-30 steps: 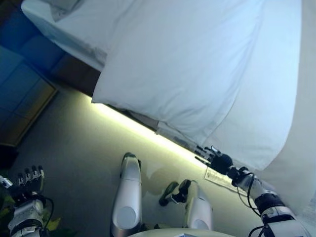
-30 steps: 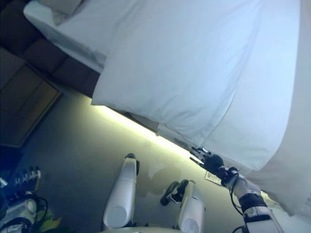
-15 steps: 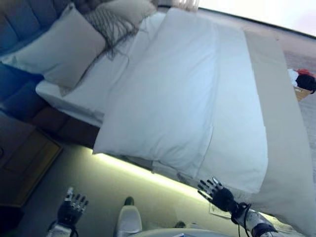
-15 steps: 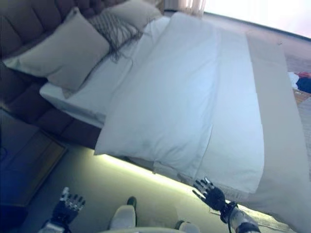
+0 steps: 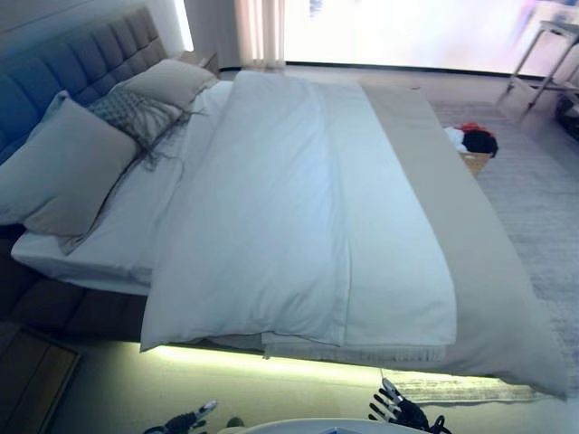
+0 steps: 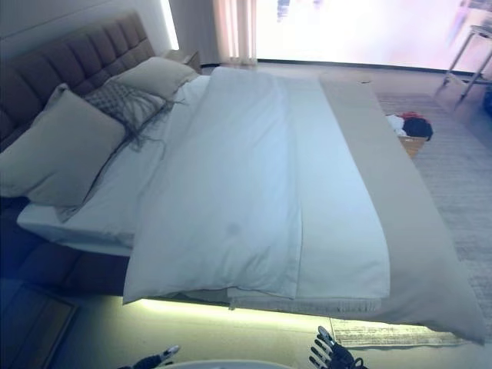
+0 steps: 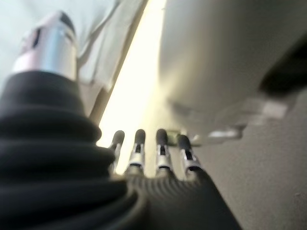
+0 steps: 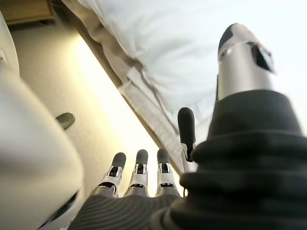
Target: Make the bed neatly
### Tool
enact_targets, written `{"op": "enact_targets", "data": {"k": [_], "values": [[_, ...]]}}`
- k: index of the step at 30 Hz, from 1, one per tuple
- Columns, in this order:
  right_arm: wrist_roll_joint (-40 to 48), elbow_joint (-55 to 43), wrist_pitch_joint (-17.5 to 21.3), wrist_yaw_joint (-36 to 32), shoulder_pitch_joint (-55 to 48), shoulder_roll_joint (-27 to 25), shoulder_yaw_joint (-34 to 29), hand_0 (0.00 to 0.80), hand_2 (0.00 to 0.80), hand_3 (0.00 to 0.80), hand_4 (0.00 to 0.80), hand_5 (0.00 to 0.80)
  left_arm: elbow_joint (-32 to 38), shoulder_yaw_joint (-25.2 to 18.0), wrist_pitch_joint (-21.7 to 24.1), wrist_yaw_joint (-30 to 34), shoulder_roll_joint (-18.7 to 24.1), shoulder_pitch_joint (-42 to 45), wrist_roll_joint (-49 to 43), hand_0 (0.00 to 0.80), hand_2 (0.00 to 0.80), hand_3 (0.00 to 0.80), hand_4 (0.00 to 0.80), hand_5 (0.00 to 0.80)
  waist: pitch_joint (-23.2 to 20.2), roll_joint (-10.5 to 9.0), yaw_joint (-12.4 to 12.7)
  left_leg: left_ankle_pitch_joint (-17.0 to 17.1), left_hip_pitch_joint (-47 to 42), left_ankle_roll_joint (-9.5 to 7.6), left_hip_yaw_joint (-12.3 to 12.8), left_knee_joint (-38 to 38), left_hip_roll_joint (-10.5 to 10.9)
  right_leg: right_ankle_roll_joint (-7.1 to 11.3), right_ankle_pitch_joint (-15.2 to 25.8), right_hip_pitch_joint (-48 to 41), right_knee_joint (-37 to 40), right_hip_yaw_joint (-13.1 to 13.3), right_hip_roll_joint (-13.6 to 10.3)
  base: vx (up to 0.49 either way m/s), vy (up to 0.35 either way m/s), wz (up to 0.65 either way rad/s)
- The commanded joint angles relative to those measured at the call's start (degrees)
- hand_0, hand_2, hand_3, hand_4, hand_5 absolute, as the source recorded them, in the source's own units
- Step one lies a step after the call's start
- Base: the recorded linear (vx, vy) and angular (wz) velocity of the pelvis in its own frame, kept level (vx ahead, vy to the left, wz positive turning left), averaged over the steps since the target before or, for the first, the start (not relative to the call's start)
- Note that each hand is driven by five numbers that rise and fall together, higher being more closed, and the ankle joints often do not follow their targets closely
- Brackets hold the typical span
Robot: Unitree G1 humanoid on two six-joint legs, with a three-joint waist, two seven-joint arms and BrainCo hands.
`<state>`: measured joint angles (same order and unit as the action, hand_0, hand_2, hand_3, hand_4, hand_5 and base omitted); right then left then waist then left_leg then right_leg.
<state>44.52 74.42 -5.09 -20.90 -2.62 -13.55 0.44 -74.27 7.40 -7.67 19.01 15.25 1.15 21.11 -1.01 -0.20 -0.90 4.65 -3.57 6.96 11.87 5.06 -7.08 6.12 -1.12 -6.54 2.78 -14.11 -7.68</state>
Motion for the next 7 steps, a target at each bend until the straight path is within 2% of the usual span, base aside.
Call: {"op": "enact_targets", "data": {"k": [1,5,7], "values": [[-2.15,4.94,0.24,5.97,2.88,0.88,-3.0,0.0,0.0,0.0,0.0,0.0,-4.56,0.46,-1.48,0.36,-2.72,-5.13,-0.66,0.0,0.0,0.0,0.0,0.0,0.92,0.92,-0.68,-4.72,-1.42,-1.67,-1.4,-0.06,-0.26,1.54,4.21,2.12,2.22,0.89,-1.61,0.025,-0.039,-0.34],[-4.42,4.7,-0.6,3.92,3.27,2.05,0.21,0.0,0.0,0.0,0.0,0.0,-4.01,3.22,-1.99,0.7,-4.75,-6.06,-0.77,0.0,0.0,0.0,0.0,0.0,0.93,0.91,-1.25,-4.8,-2.67,-1.81,-0.79,-0.06,-0.56,1.2,3.95,1.19,2.22,1.58,-1.26,0.025,-0.029,-0.22],[-4.55,4.07,-1.01,4.27,3.58,2.23,1.54,0.0,0.0,0.0,0.0,0.0,-3.66,3.76,-4.14,1.96,-5.28,-6.16,1.53,0.0,0.0,0.0,0.0,0.0,0.91,0.74,-1.21,-4.82,-2.97,-1.84,-0.7,-0.06,-0.65,1.22,3.91,0.9,2.22,1.65,-1.2,0.017,-0.022,-0.1]]}}
